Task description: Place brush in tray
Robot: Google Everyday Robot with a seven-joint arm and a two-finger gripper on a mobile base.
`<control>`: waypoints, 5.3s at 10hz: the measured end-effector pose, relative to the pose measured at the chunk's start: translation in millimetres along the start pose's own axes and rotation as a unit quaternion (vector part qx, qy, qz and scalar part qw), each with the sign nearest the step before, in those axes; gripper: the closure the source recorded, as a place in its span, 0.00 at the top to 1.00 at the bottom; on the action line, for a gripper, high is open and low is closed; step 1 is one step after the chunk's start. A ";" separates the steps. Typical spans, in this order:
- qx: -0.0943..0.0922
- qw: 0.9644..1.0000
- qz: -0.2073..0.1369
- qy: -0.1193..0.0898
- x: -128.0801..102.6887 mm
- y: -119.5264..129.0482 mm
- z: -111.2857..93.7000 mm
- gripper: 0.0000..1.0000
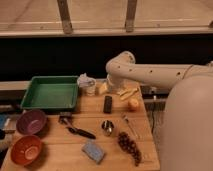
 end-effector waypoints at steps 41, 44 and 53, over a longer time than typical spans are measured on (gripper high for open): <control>-0.159 0.941 -0.266 0.139 110.6 279.7 109.4 0.80; -0.149 0.941 -0.265 0.147 111.9 279.9 114.4 0.62; -0.121 0.953 -0.248 0.128 111.6 272.5 89.1 0.00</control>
